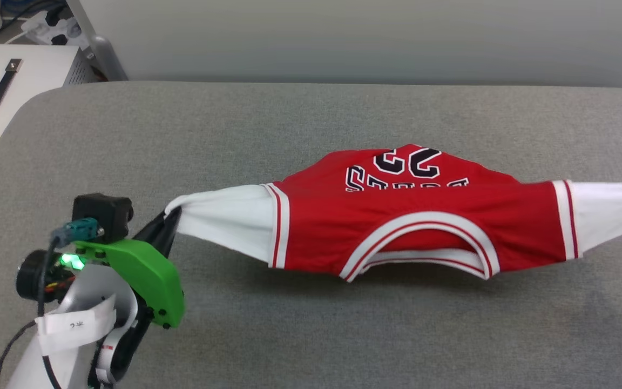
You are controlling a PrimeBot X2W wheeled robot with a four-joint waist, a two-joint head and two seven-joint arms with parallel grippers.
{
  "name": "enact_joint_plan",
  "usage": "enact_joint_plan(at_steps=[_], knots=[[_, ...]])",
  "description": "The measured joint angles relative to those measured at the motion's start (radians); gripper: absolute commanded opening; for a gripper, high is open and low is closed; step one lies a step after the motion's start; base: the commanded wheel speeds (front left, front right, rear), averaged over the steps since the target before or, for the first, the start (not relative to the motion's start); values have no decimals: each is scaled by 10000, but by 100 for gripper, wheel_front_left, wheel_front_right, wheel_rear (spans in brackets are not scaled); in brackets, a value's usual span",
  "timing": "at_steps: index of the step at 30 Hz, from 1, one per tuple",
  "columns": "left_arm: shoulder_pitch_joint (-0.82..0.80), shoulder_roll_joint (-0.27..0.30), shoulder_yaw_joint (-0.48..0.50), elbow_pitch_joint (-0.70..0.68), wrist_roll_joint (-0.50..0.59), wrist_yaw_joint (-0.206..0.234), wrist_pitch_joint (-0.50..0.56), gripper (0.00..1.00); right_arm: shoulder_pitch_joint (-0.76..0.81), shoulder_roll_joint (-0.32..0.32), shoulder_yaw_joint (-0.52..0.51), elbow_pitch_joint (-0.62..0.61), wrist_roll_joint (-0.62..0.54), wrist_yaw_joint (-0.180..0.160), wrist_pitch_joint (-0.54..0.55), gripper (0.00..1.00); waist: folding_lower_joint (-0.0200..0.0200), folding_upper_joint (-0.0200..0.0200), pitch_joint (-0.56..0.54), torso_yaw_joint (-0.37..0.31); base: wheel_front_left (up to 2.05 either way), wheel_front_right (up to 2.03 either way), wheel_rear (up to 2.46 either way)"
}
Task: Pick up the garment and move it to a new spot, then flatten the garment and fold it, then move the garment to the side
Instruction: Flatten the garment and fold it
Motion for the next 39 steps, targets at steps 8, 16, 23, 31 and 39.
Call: enact_joint_plan(at_steps=[8, 16, 23, 31, 39], knots=[[-1104, 378, 715, -1271, -422, -132, -25, 0, -1414, -725, -151, -462, 479, 2, -587, 0, 0, 0, -699, -245, 0, 0, 0], [-2514, 600, 1256, -1678, -487, -221, -648, 0, -2807, -1108, 240, -82, 606, 4, -1891, 0, 0, 0, -1085, -413, 0, 0, 0], [-2881, 757, 1599, -1703, -556, -242, -821, 0, -3582, -1026, 581, 508, 633, 8, -2694, 0, 0, 0, -1067, -599, 0, 0, 0], [-4104, 1267, 1747, -1404, -650, -575, -679, 0, -5063, -1011, 918, 934, 644, 8, -2941, 0, 0, 1, -268, -671, 0, 0, 0], [-7018, 1858, 1595, -366, -619, -1093, -803, 0, -7897, -1039, 1407, 1695, 485, 8, -3331, 0, 0, 0, 1212, -721, 0, 0, 0]])
